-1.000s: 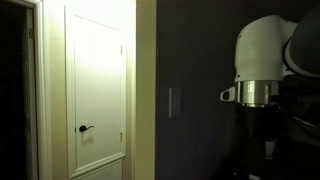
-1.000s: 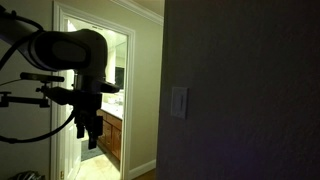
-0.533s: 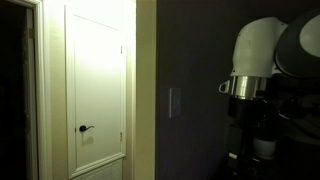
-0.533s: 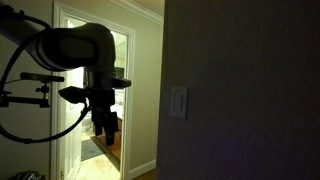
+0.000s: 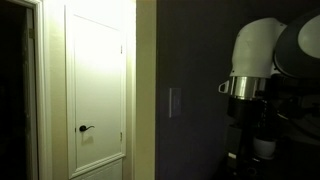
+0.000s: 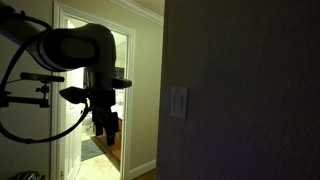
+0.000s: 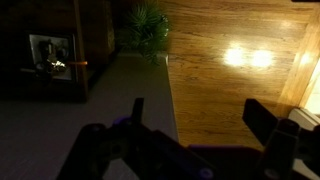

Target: Turn on the light

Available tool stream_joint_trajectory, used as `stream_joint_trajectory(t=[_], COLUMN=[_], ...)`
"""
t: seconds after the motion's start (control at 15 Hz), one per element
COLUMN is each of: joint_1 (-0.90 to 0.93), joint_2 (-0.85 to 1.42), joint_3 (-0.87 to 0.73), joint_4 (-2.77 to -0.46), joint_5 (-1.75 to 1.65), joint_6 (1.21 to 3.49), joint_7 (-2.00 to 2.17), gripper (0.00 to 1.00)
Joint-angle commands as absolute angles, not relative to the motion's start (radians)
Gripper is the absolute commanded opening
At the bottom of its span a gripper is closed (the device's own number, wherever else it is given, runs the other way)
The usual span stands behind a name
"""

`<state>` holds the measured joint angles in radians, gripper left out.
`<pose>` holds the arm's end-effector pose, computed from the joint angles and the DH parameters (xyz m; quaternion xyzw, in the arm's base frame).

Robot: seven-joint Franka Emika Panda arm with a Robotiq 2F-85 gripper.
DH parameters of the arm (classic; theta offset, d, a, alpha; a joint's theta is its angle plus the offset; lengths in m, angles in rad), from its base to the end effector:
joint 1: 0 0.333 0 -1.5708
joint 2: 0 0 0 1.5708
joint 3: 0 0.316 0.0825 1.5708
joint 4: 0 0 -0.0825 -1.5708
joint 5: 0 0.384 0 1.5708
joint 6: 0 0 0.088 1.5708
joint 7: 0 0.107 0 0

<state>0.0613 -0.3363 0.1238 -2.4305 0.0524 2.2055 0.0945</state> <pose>0.4389 0.0853 0.4403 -0.9981 -0.0285 -0.0540 0.0090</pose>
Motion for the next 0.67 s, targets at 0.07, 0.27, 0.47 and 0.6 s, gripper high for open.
stream_joint_trajectory(t=[0.07, 0.27, 0.47, 0.6], joint_1=[0.034, 0.013, -0.004, -0.011], joint_2=[-0.308, -0.286, -0.241, -0.202], joint_3=[0.103, 0.089, 0.079, 0.072], joint_4=[-2.375, -2.329, -2.283, -2.251], joint_5=[-0.011, -0.034, -0.05, -0.05], joint_6=[2.252, 2.302, 2.371, 2.424], joint_7=[0.121, 0.128, 0.14, 0.146], gripper=[1.0, 1.0, 0.99, 0.74])
